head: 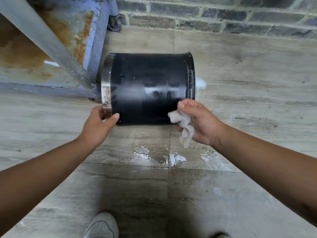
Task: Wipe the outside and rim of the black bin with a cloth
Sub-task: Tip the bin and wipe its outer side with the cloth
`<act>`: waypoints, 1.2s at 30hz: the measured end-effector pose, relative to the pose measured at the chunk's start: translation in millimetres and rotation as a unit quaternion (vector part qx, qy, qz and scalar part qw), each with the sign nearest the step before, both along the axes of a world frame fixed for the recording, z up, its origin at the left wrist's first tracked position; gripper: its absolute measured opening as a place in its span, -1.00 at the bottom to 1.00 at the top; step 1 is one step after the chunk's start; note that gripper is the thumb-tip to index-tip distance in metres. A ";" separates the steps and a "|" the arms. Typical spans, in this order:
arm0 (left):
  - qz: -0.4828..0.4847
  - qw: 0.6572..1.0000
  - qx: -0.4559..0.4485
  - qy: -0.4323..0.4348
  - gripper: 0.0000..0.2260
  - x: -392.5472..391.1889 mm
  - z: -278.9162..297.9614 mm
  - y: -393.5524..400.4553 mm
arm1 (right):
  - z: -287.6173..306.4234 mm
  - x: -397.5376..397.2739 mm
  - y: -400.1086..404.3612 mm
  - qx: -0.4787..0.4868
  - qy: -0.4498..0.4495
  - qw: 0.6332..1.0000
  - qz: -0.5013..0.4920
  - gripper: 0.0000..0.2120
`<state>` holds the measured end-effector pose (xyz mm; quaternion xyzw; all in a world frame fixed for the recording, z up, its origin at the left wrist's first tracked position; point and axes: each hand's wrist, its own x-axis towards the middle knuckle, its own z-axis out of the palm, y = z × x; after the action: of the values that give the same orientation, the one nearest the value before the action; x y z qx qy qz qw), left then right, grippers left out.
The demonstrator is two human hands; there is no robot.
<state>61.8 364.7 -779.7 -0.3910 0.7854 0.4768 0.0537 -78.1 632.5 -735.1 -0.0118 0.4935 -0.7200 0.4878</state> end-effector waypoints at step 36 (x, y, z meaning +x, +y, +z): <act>-0.340 0.808 -0.475 0.070 -0.45 -59.0 92.3 58.5 | 84.0 -96.4 9.8 0.153 0.158 0.974 -0.061 -0.82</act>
<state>2.9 423.2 -687.4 -0.0413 0.9983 0.0210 -0.0352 -174.5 642.3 -651.1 -0.0204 0.6682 -0.6534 0.3552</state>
